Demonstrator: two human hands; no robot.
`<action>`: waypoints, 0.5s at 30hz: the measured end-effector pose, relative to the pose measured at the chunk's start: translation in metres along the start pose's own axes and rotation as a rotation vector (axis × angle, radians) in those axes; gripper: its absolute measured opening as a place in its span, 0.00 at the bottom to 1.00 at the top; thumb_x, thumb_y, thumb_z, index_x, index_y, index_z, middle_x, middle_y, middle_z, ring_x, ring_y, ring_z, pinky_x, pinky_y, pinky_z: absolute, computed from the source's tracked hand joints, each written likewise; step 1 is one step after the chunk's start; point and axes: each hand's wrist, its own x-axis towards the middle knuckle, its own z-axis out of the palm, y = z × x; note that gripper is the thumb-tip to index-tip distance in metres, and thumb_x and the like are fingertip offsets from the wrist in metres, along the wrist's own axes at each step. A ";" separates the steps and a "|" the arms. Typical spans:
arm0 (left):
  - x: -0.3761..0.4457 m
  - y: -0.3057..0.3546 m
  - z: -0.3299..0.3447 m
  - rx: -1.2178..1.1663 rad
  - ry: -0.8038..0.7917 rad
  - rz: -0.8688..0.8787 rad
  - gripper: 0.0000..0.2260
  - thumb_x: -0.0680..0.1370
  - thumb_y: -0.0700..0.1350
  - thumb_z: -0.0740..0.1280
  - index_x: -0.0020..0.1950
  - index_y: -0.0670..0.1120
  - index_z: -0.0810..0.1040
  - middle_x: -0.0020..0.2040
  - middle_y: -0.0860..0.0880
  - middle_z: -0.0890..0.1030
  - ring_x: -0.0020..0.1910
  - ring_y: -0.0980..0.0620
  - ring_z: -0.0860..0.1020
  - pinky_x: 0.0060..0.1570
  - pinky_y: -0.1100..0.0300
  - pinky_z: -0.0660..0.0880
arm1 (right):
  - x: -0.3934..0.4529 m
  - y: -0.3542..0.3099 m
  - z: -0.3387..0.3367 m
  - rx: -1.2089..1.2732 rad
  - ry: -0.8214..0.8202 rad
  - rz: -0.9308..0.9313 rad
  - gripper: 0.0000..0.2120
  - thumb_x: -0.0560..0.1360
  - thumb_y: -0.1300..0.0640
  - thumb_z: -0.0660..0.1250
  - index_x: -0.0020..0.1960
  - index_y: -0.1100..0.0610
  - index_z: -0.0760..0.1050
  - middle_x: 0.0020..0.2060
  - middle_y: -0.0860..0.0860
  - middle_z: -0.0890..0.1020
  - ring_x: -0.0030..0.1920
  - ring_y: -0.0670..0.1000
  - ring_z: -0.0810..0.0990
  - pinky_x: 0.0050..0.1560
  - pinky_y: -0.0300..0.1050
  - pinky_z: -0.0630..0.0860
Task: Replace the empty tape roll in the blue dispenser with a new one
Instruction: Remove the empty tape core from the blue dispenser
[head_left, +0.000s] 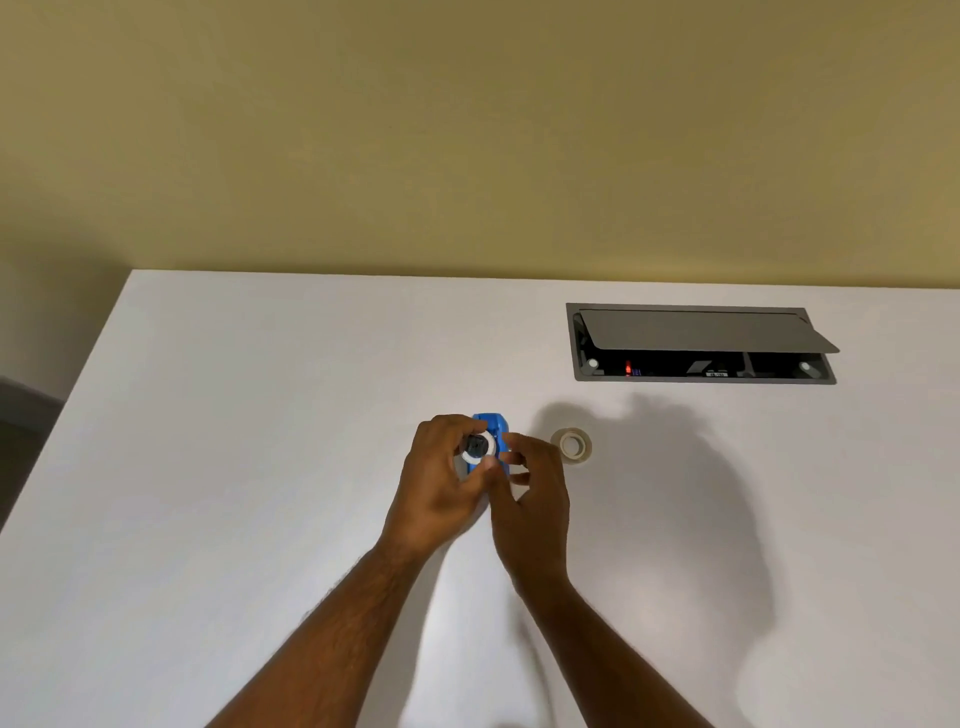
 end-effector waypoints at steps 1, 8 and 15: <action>-0.001 0.000 0.000 0.015 0.000 0.012 0.13 0.74 0.51 0.71 0.58 0.55 0.76 0.54 0.58 0.77 0.55 0.54 0.77 0.55 0.53 0.78 | 0.001 -0.002 0.002 -0.020 -0.005 -0.024 0.10 0.76 0.59 0.71 0.56 0.50 0.77 0.51 0.46 0.79 0.49 0.40 0.79 0.43 0.28 0.74; -0.008 0.004 -0.009 0.110 -0.014 0.083 0.17 0.77 0.55 0.65 0.62 0.72 0.68 0.56 0.76 0.71 0.57 0.66 0.72 0.56 0.73 0.71 | 0.007 -0.008 0.006 -0.110 -0.083 0.076 0.07 0.74 0.54 0.72 0.52 0.49 0.80 0.45 0.43 0.78 0.44 0.40 0.78 0.42 0.29 0.73; -0.014 0.005 -0.011 0.096 -0.024 0.031 0.22 0.78 0.58 0.65 0.64 0.79 0.59 0.58 0.81 0.67 0.58 0.69 0.71 0.50 0.76 0.67 | 0.007 -0.005 0.009 -0.292 -0.119 0.008 0.02 0.77 0.56 0.68 0.49 0.52 0.77 0.46 0.44 0.76 0.44 0.46 0.78 0.44 0.35 0.74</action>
